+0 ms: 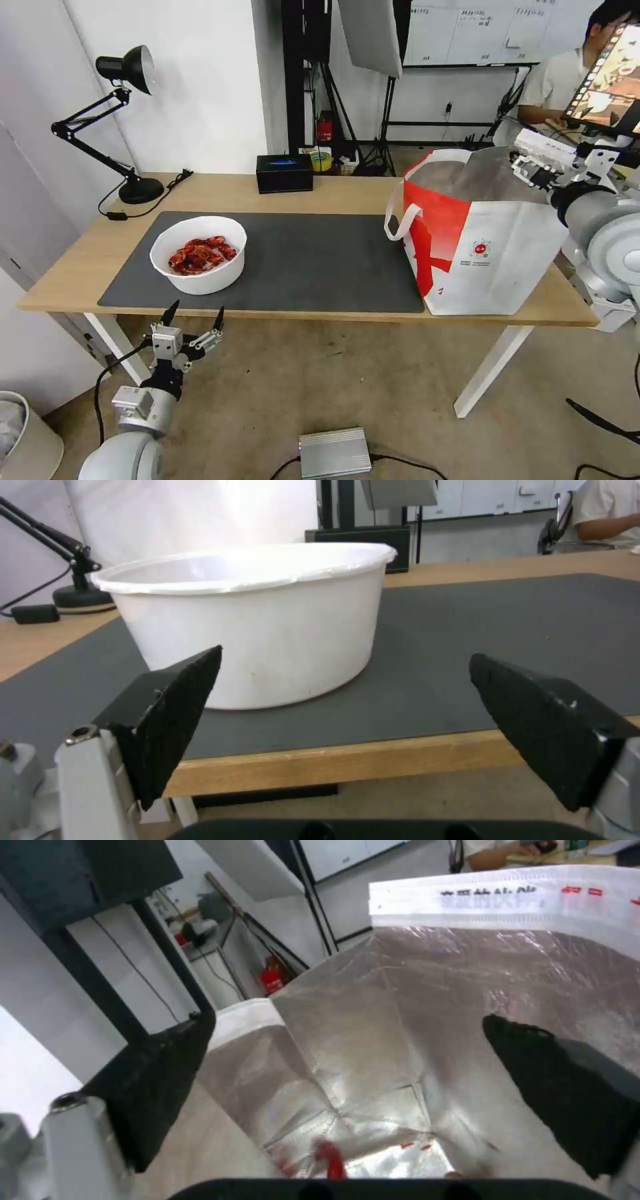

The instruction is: Pick up the trash from the table and place it into the takeout bag.

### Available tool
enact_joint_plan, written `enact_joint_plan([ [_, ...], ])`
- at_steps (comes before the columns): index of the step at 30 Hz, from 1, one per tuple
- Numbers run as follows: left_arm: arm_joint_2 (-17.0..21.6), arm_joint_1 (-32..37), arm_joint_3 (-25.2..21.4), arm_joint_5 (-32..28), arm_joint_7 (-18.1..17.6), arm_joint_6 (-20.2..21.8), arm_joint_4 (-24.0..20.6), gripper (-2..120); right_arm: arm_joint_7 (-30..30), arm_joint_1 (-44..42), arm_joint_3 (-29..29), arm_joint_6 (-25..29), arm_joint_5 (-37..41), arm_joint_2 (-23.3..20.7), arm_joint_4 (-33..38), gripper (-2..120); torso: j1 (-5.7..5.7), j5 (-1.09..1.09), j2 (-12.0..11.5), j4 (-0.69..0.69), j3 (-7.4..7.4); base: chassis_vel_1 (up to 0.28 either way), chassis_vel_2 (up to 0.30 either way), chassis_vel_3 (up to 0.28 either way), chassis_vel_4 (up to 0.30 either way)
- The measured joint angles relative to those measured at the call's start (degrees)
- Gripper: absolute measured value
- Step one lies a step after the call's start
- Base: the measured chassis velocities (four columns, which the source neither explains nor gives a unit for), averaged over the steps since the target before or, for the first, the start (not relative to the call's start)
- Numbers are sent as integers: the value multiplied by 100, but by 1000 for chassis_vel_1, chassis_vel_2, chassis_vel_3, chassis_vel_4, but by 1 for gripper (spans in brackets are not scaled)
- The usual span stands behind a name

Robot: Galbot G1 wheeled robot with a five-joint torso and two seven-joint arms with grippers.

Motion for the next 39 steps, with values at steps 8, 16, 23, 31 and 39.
enact_joint_plan([
  [8, -23, -10, -2, -10, 0, -1, -35, 100, -1522, -229, -33, 1116, -1222, 74, 226, 100, 0, 0, 0, 0, 0, 0, 0, 0, 0],
  [16, -15, -12, -53, -53, 0, -1, -58, 100, -2706, -521, -381, 2126, -2311, 202, 390, 100, 0, -1, 0, 0, 0, 0, 0, 0, 0],
  [23, -7, -12, -63, -69, 0, -1, -43, 100, -3128, -1031, -726, 2726, -3361, 524, 524, 100, 0, -1, 0, 0, 0, 0, 0, 0, 0],
  [31, 6, -31, -43, -72, -8, -1, -25, 100, -3400, -1836, -1085, 3211, -4523, 1021, 606, 100, 0, -1, 0, 1, 0, 0, 0, 0, 0],
  [39, 3, -43, -9, -75, -20, -1, -14, 100, -3729, -2694, -1159, 3707, -5778, 1651, 378, 100, 0, 0, 0, 0, 0, 0, 0, 0, 0],
])
